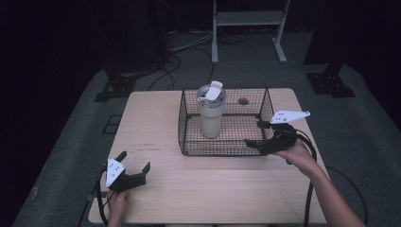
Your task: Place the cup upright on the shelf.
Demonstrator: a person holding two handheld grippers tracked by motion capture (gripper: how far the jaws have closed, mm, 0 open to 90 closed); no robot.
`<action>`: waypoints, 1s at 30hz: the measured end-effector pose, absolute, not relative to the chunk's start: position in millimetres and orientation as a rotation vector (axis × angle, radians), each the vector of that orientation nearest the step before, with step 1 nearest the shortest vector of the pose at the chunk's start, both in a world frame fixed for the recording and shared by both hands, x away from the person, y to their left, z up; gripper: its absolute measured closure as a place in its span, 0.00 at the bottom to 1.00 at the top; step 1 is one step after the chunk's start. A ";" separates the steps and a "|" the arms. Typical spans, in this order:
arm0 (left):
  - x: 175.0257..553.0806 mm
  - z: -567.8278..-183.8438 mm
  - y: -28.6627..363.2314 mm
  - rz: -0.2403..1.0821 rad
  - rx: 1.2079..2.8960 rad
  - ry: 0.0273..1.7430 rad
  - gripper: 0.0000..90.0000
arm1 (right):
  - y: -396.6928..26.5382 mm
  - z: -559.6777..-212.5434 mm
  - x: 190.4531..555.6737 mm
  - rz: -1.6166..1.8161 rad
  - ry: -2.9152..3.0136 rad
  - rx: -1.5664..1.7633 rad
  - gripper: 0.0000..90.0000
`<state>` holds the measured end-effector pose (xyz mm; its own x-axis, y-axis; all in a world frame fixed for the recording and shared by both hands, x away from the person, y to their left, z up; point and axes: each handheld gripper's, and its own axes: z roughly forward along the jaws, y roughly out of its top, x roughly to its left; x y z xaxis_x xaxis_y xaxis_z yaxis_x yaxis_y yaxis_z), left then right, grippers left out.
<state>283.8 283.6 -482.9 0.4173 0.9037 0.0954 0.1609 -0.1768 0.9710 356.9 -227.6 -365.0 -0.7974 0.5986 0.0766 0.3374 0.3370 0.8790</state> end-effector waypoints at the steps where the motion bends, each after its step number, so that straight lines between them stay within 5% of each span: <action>1: 283.8 -482.9 283.6 0.887 1.625 0.954 0.00 | -227.6 -365.0 356.9 1.444 2.343 0.842 0.10; 30: 283.7 -482.9 283.6 0.887 1.625 0.955 0.00 | -261.7 -393.0 326.8 1.460 2.303 0.920 0.10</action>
<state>283.7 283.6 -482.9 0.4166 0.9041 0.0953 0.1622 -0.1771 0.9707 326.8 -261.7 -393.0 -0.7647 0.6349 0.1101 0.3705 0.2935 0.8812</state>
